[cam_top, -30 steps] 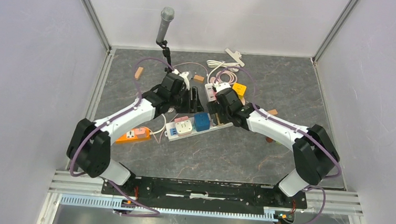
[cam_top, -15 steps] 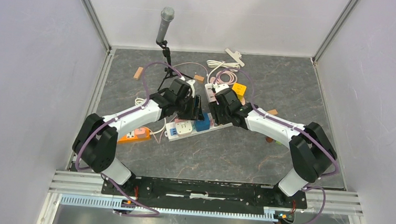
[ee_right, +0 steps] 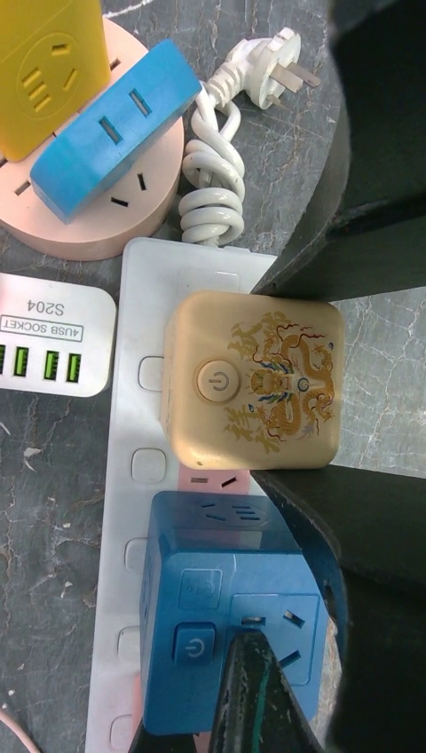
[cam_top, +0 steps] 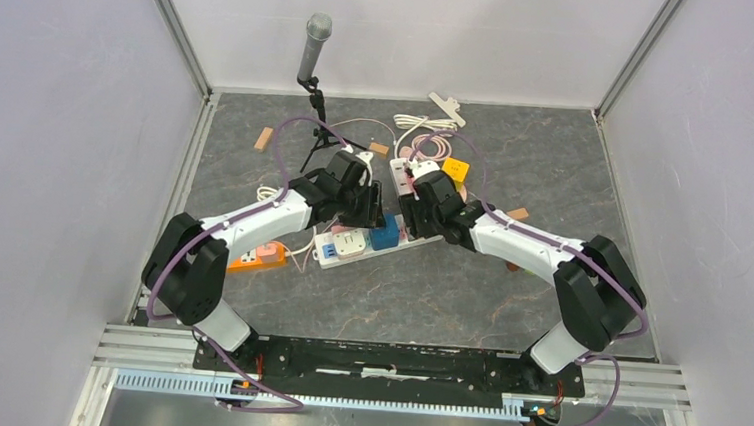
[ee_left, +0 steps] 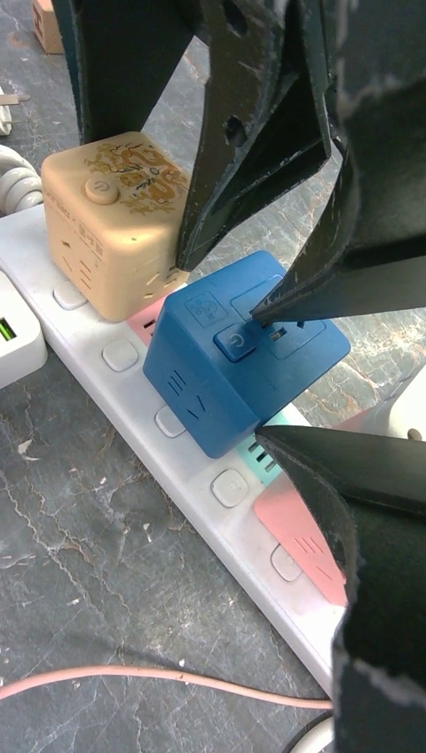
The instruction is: Pull the plug off the socket
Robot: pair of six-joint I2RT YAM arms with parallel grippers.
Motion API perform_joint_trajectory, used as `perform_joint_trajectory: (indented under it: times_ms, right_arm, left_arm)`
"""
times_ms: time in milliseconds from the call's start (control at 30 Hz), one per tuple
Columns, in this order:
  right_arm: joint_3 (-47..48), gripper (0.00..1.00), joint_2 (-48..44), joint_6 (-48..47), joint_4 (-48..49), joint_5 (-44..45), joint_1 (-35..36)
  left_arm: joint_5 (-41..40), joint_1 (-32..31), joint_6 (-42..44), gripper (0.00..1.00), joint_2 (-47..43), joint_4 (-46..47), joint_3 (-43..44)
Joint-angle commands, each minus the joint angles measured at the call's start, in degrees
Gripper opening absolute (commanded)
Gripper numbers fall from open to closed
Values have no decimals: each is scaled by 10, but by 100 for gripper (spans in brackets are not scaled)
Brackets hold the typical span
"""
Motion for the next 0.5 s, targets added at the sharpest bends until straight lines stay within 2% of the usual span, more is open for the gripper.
perform_joint_trajectory:
  times_ms: [0,67,133,367,467]
  right_arm:
    - [7,0,-17,-37,30,49,38]
    - [24,0,1,-71,7,98,56]
    - [31,0,2,-72,-1,99,54]
    - [-7,0,-49,-1,56,-43,6]
    - [-3,0,-38,-9,54,-34,9]
  left_arm:
    - [-30,-1,32,50,39,-40,-7]
    - [-34,-2,38,49,40,-40,-12]
    - [-35,-2,44,48,39,-41,-15]
    - [-39,-5,49,46,49,-56,-16]
    - [-38,-6,43,46,52,-56,-17]
